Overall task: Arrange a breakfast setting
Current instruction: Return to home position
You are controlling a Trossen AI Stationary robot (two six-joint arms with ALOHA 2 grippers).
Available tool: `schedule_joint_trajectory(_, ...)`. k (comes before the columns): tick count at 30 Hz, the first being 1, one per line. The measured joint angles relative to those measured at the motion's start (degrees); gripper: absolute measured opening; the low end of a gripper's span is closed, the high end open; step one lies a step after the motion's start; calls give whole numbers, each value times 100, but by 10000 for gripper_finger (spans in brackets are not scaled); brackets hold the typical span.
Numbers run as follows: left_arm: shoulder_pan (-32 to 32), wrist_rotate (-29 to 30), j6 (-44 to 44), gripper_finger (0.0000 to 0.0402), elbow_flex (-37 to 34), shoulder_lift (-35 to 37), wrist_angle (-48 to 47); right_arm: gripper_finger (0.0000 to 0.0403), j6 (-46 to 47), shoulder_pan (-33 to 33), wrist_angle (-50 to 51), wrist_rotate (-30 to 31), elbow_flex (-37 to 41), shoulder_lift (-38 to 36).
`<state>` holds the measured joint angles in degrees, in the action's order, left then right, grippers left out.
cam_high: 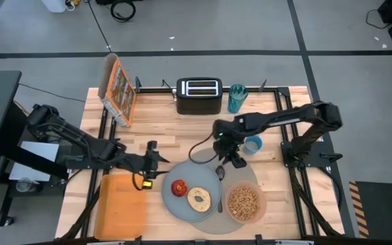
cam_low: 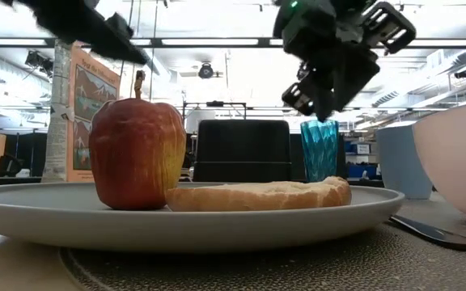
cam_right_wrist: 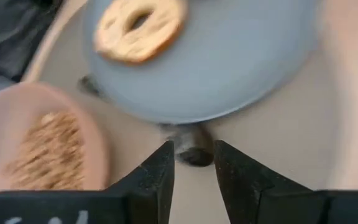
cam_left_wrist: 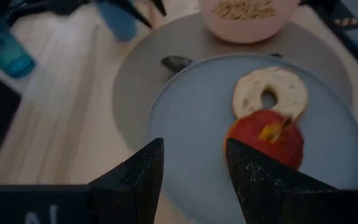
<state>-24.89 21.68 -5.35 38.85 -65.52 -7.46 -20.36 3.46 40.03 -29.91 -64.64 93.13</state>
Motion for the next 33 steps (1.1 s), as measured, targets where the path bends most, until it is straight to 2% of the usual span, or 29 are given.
schedule_joint_trajectory(3, -200, 428, -124, 183, -424, 434, 486, 115, 208, 2, -600, 505, 371, -605)
schedule_joint_trajectory(9, -546, 1192, -141, 182, -1315, 1371, 1403, 110, 481, 27, -1980, 1049, 1359, -1986)
schedule_joint_trajectory(17, -318, 1330, 305, 172, -2536, 2164, 3006, 108, 1091, 307, -4167, 1415, 3039, -3575)
schedule_joint_trajectory(20, -87, 1325, 436, 151, -2846, 2633, 3071, 101, 1211, 378, -4512, 1888, 3588, -4165)
schedule_joint_trajectory(25, 164, 1257, 685, 106, -3262, 3584, 3120, 83, 1546, 479, -4960, 2041, 4291, -5317)
schedule_joint_trajectory(33, 219, 1377, 1355, 45, -3628, 4671, 3050, 50, 2008, 682, -4766, 2564, 4761, -6948)
